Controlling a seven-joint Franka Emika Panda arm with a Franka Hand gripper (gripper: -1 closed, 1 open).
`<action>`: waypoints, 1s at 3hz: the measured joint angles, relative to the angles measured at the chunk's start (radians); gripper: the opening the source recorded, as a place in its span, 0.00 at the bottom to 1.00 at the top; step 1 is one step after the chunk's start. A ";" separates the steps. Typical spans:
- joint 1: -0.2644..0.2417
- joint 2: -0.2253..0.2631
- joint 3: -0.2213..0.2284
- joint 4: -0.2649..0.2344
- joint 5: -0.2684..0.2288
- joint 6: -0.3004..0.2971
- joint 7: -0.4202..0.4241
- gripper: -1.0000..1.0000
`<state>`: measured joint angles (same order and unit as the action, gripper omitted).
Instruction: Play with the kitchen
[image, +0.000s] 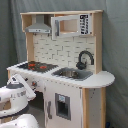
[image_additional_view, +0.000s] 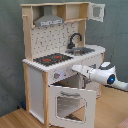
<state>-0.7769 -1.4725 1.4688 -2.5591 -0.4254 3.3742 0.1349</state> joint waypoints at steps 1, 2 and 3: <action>0.062 -0.007 0.009 -0.007 0.035 -0.055 -0.062 1.00; 0.126 -0.015 0.017 -0.020 0.069 -0.110 -0.127 1.00; 0.180 -0.022 0.027 -0.030 0.098 -0.160 -0.185 1.00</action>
<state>-0.5967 -1.4947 1.4958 -2.5894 -0.3270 3.2143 -0.0505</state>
